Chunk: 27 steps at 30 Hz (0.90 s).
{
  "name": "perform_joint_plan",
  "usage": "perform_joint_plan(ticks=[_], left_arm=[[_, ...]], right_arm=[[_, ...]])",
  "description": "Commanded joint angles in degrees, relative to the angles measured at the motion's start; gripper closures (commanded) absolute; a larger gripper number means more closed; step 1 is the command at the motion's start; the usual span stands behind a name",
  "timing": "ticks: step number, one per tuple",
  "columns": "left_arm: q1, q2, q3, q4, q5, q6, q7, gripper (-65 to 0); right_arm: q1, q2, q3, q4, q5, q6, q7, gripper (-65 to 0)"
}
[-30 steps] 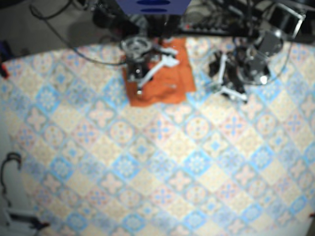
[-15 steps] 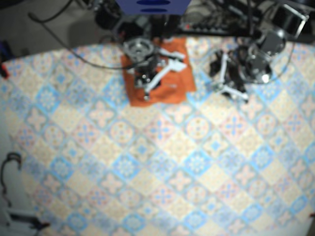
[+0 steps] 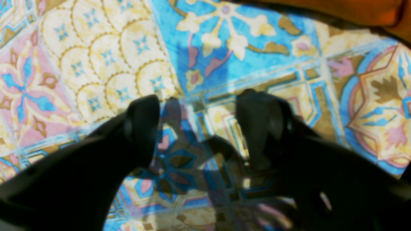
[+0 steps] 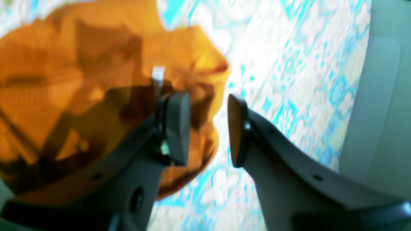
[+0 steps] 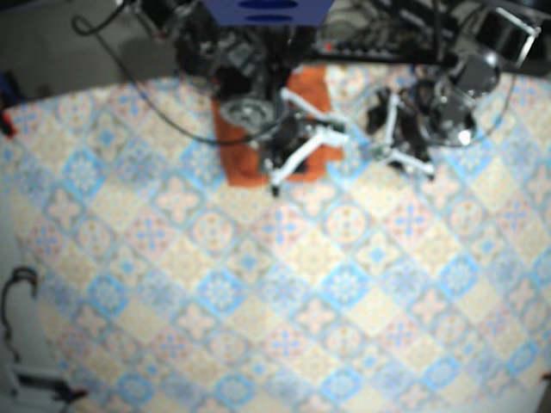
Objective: Fold the T-shirt properly
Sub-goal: 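Press down on the folded shirt with the right gripper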
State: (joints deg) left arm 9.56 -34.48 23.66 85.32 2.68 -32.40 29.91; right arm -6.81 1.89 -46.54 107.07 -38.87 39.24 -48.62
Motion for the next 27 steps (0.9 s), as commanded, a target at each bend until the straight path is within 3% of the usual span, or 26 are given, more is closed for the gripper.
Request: perform_joint_plan(ticks=[1, 9, 18, 22, 27], left_arm=[[1.6, -2.0, 0.4, -2.3, 6.9, -0.9, 10.5, -41.0], [1.6, -2.0, 0.4, -2.3, 6.9, -0.9, 10.6, -41.0], [1.6, -1.9, 0.4, -2.3, 6.9, -0.9, 10.6, -41.0], [1.6, -1.9, 0.4, -2.3, 6.9, -0.9, 10.7, -41.0], [1.6, -1.8, 0.4, -2.3, 6.9, -0.9, 10.7, -41.0]], right_arm=[[1.1, -0.5, 0.0, 0.1, 0.9, -0.3, 0.8, -19.2], [5.4, -0.5, 0.7, -6.7, 7.6, -0.3, 1.5, -19.2], [5.8, -0.7, 8.3, -17.9, 13.5, -0.5, 15.3, -19.2], [5.8, -1.3, 8.7, -21.3, 13.5, -4.6, 20.6, -19.2], [5.8, -1.9, 9.8, -21.7, 13.5, -4.8, 23.1, -19.2]])
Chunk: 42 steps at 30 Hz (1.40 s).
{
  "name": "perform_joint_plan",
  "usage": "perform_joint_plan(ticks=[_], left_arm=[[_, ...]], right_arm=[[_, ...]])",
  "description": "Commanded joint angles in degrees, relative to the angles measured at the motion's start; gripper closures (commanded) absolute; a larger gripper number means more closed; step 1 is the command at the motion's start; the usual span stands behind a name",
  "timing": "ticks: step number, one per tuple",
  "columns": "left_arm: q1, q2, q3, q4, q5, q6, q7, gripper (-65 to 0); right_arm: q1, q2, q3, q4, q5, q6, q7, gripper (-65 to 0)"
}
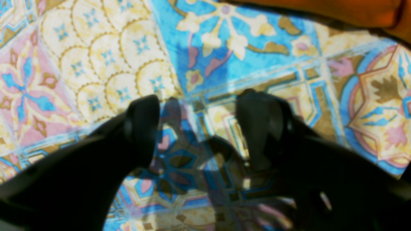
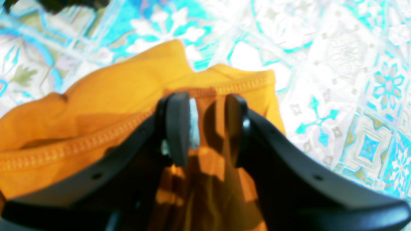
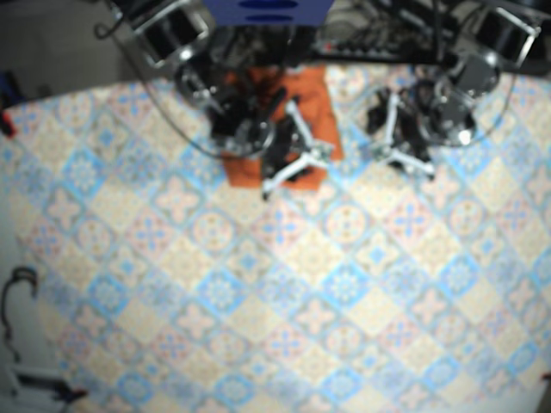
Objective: Fold the T-shirt properly
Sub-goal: 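Press down on the folded shirt with the right gripper, then withdraw the right gripper and move the left gripper over the bundle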
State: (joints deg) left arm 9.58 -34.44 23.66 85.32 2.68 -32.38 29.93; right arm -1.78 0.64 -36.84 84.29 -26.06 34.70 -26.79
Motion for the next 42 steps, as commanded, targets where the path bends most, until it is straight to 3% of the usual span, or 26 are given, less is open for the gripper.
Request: perform_joint_plan(ticks=[1, 5, 8, 12, 18, 21, 25, 31, 38, 42], left_arm=[[1.6, -1.8, 0.4, -2.3, 6.9, -0.9, 10.6, -41.0], [1.6, -1.9, 0.4, -2.3, 6.9, -0.9, 10.6, -41.0], [1.6, -2.1, 0.4, -2.3, 6.9, -0.9, 10.6, -41.0], [1.7, -2.1, 0.4, -2.3, 6.9, -0.9, 10.5, -41.0], [2.4, -2.3, 0.5, -1.3, 6.9, -0.9, 10.4, -41.0], [3.4, -4.4, 1.0, 1.9, 6.9, -0.9, 10.6, -40.9], [6.5, -9.8, 0.6, 10.1, 7.0, -0.9, 10.8, -40.6], [8.7, -16.0, 0.4, 20.2, 6.5, -0.9, 13.5, -25.1], [7.4, -16.3, 0.9, 28.8, 6.9, -1.2, 16.4, -2.2], [4.5, -17.4, 5.7, 30.3, 6.9, -1.3, 16.4, 0.0]], right_arm=[[0.8, -1.0, 0.0, 1.4, 0.7, -0.3, 1.2, -19.2], [0.2, -1.0, 0.0, 7.4, 0.6, -0.3, 0.6, -19.2], [-1.4, -0.4, 0.0, 15.2, 0.6, -0.3, -3.9, -19.2], [-2.4, 2.8, 0.0, 23.7, 0.5, -0.3, -12.4, -19.2], [-2.5, 7.3, 0.0, 24.6, 0.5, -0.3, -20.2, -19.2], [-3.7, 9.3, 1.2, 24.7, 0.5, -0.3, -21.4, -19.2], [-7.0, 9.9, 6.6, 24.8, 0.4, -0.3, -21.4, -19.2], [-7.8, 9.9, 9.5, 24.9, 0.4, -0.3, -21.4, -19.2], [-7.4, 9.7, 12.1, 24.3, 0.5, -0.3, -21.7, -19.2], [-7.3, 9.8, 16.8, 24.1, 0.8, -0.3, -21.5, -19.2]])
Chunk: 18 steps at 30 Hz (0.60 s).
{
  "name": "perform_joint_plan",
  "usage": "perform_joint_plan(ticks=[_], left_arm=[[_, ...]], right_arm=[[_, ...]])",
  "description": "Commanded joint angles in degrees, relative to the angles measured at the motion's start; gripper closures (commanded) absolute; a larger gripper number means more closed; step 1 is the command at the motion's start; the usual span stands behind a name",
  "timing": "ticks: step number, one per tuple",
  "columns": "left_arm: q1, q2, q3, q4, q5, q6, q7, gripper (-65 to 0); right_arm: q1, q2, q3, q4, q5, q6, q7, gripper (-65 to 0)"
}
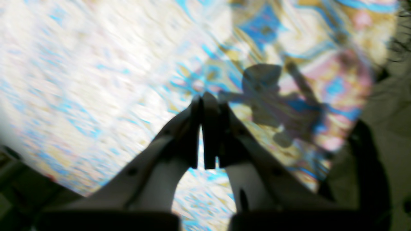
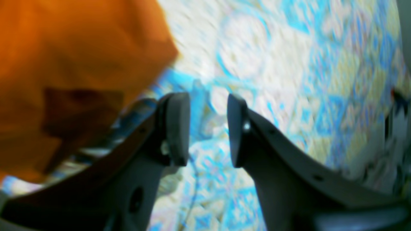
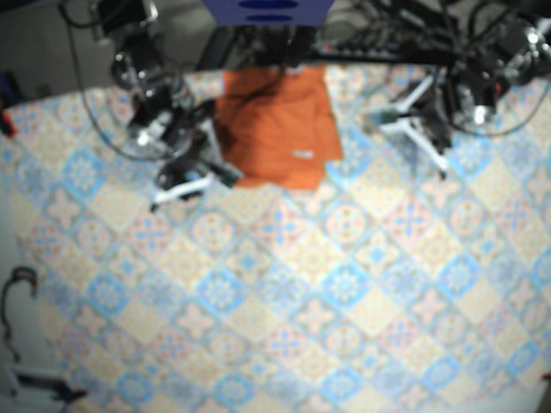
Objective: Fold the T-shirt properly
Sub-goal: 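Withdraw the right gripper and move the left gripper over the bundle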
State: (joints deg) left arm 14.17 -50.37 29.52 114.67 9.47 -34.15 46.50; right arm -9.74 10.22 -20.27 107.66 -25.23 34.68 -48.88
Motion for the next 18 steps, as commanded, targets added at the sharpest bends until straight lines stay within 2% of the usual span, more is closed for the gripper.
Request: perform_joint_plan(ticks=[1, 5, 11, 18], left_arm=[[-0.6, -2.6, 1.7, 1.2, 0.2, 0.4, -0.2, 0.0], [-4.7, -5.0, 12.5, 3.0, 6.3, -2.6, -0.6, 0.0], [-10.7, -4.8, 25.2, 3.3, 16.6, -5.1, -0.6, 0.0], [-24.2, -2.3, 41.6, 3.4, 18.1, -5.6, -0.6, 0.0]], right_arm=[[0.6, 0.3, 1.1, 0.4, 0.0, -0.3, 0.7, -19.2], [2.7, 0.4, 2.4, -2.0, 0.0, -0.2, 0.8, -19.3], [4.4, 0.4, 2.9, -8.0, 0.0, -0.2, 5.6, -19.5], [6.8, 0.0, 2.9, -13.8, 0.0, -0.2, 7.6, -19.5]])
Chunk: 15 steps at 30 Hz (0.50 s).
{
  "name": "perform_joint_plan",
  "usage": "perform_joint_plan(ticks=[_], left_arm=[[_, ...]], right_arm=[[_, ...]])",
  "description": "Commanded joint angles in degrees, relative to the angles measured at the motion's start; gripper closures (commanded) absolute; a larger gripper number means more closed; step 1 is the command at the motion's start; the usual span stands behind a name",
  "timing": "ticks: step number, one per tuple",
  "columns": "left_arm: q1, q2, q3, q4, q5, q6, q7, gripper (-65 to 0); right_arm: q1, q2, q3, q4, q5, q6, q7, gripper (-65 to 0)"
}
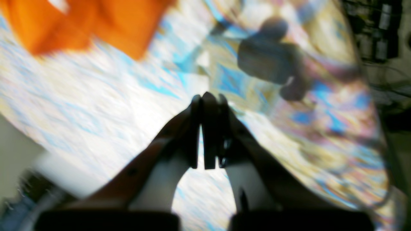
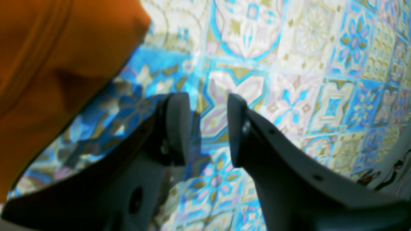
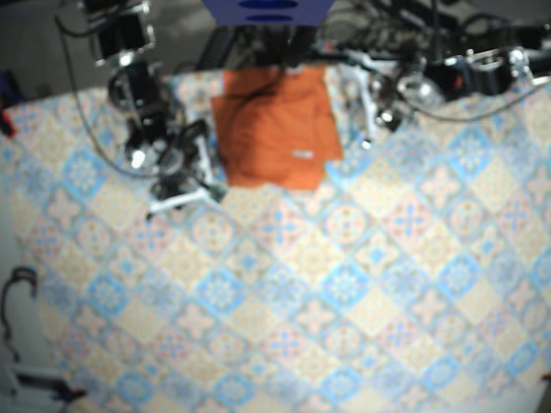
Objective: Fold the T-shirt properly
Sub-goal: 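Withdraw the right gripper and move the left gripper over the bundle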
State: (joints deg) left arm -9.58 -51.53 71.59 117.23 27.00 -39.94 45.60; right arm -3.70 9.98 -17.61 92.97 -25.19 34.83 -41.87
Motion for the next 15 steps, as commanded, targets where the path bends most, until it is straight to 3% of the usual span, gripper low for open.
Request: perform_joint_plan(ticks=[1, 6, 15], left_arm=[[-2.9, -0.9, 2.6, 0.9, 0.6, 0.2, 0.3, 0.0], [-12.2, 2.4, 13.4, 0.9, 0.0, 0.2, 0.4, 0.0], [-21.0, 7.8, 13.4, 2.0, 0.0, 0.2, 0.2, 0.0]], right_arm=[[1.2, 0.3, 0.2, 0.4, -0.1, -0.3, 0.9, -19.5], [2.3, 0.2, 0.2, -0.7, -0.1, -0.3, 1.3, -19.5], [2.3, -1.8, 0.2, -0.7, -0.1, -0.3, 1.3, -19.5]])
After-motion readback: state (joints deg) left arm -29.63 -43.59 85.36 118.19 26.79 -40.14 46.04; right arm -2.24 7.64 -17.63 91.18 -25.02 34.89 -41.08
